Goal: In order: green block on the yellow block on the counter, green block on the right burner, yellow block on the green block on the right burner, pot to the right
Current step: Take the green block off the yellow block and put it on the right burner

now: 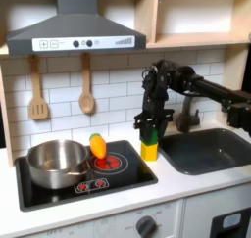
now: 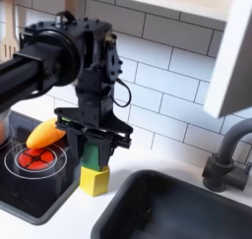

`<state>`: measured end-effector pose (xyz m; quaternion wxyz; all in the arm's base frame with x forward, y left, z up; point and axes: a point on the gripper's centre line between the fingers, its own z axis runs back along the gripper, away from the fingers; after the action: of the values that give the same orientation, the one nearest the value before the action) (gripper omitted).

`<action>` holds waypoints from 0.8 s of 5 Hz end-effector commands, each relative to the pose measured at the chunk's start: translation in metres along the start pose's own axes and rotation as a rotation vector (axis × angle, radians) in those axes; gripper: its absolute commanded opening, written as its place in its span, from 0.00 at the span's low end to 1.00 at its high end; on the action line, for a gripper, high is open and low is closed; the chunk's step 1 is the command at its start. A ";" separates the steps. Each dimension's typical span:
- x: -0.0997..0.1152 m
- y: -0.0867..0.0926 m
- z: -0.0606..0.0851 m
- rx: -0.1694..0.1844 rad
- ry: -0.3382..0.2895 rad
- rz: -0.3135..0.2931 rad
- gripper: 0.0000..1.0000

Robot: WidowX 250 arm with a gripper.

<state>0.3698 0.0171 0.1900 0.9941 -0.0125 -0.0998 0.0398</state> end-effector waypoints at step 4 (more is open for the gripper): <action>0.009 0.057 -0.002 0.023 -0.001 0.071 0.00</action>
<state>0.3755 0.0716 0.1827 0.9926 -0.0109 -0.0926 0.0781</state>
